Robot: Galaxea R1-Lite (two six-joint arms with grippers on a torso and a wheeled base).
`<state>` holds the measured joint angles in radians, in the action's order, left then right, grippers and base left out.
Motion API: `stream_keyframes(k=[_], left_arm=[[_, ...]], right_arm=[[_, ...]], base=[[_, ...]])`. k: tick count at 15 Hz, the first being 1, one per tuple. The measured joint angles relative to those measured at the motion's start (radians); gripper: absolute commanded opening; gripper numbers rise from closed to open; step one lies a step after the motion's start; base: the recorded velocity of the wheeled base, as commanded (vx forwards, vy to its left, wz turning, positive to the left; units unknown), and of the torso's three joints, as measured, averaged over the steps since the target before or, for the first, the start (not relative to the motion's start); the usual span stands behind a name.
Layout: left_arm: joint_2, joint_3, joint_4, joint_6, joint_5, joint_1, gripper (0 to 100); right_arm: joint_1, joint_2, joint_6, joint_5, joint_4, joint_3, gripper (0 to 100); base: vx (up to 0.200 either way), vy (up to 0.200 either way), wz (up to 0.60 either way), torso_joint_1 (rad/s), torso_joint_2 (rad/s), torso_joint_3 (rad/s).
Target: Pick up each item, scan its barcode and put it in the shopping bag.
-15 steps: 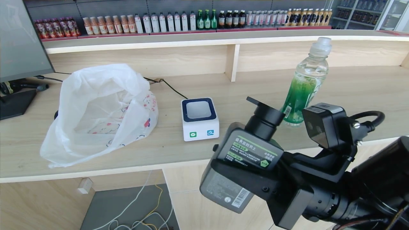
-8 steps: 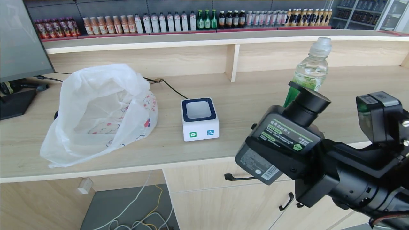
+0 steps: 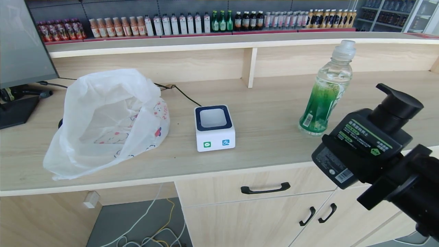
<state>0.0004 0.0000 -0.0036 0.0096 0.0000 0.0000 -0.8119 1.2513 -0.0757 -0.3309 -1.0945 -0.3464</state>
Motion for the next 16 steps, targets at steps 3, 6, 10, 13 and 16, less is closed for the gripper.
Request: stream_keyframes(k=[3, 6, 10, 13, 16], left_arm=[[0.0, 0.0, 0.0, 0.001, 0.0, 0.0, 100], [0.0, 0.0, 0.001, 0.004, 0.0, -0.002, 100], [0.0, 0.0, 0.0, 0.002, 0.0, -0.002, 100], [0.0, 0.0, 0.001, 0.002, 0.0, -0.001, 100], [0.0, 0.0, 0.001, 0.002, 0.0, -0.002, 100]], right_arm=[[-0.005, -0.019, 0.004, -0.076, 0.001, 0.01, 0], [0.028, -0.005, 0.067, -0.084, 0.004, -0.027, 0], [0.046, 0.052, 0.123, -0.082, -0.009, -0.079, 0], [0.053, 0.071, 0.11, -0.082, -0.039, -0.096, 0], [0.075, 0.043, 0.111, -0.078, -0.041, -0.053, 0]], base=[[0.0, 0.0, 0.0, 0.0, 0.0, 0.0], [0.0, 0.0, 0.0, 0.0, 0.0, 0.0], [0.0, 0.0, 0.0, 0.0, 0.0, 0.0], [-0.067, 0.0, 0.0, 0.001, 0.0, 0.001], [-0.067, 0.0, 0.0, -0.001, 0.0, -0.001]])
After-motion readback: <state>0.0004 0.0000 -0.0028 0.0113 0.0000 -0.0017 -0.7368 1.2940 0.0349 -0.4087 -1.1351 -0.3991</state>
